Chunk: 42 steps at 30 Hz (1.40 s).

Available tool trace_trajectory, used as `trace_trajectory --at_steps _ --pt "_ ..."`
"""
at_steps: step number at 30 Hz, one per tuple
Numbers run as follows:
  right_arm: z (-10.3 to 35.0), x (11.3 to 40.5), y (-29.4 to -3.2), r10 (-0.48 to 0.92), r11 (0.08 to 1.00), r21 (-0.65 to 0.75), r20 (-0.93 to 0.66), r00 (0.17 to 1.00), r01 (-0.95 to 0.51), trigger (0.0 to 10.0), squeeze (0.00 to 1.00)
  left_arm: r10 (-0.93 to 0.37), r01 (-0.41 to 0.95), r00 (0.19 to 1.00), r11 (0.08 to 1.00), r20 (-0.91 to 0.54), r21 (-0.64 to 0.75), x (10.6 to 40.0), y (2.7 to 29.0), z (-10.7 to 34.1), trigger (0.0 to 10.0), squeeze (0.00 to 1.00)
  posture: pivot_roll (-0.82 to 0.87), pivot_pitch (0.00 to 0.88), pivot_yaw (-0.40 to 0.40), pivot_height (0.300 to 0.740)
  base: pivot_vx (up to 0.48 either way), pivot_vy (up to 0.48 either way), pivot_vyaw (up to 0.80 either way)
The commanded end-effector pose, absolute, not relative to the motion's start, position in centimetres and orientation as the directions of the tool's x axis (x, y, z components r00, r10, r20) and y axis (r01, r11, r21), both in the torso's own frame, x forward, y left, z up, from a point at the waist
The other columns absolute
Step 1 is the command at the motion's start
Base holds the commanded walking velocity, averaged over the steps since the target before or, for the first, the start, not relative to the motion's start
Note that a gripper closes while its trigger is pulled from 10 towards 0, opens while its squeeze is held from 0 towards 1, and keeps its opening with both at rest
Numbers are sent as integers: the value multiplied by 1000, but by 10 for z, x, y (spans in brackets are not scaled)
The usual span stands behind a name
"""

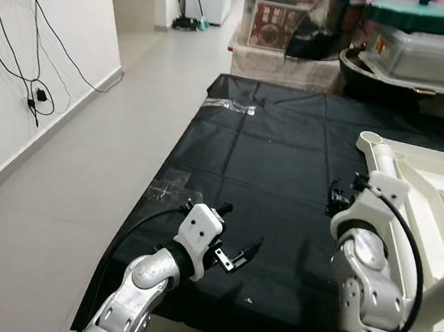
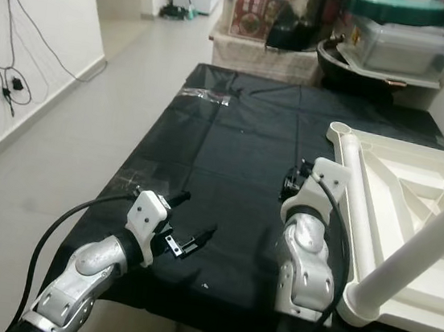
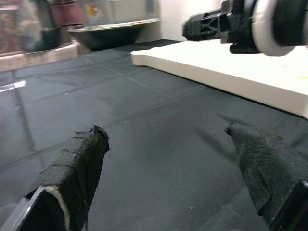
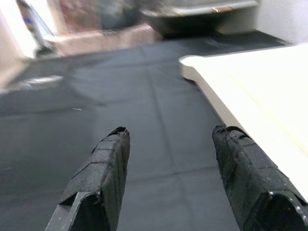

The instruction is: Building children table

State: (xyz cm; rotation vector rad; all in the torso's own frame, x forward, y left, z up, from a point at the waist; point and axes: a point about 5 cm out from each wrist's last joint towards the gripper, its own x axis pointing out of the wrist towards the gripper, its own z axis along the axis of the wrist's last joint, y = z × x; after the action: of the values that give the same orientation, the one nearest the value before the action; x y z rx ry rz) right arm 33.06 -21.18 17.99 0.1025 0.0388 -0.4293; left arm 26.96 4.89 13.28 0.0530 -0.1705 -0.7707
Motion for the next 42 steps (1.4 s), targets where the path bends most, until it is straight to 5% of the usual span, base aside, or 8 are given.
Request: trace_trajectory --at_steps 1,16,42 --pt "178 340 -227 -488 865 80 -87 868 495 10000 0 -703 693 703 711 110 114 265 48 130 10000 0 78 0 -85 740 0 0 0" --pt "157 372 -270 -528 845 -138 -373 763 518 10000 0 -723 718 686 691 84 86 231 53 135 10000 0 81 15 -110 740 0 0 0" --pt "134 361 -293 -564 807 -165 -498 659 567 10000 0 -714 713 699 700 38 35 200 58 142 10000 0 85 78 -143 740 0 0 0"
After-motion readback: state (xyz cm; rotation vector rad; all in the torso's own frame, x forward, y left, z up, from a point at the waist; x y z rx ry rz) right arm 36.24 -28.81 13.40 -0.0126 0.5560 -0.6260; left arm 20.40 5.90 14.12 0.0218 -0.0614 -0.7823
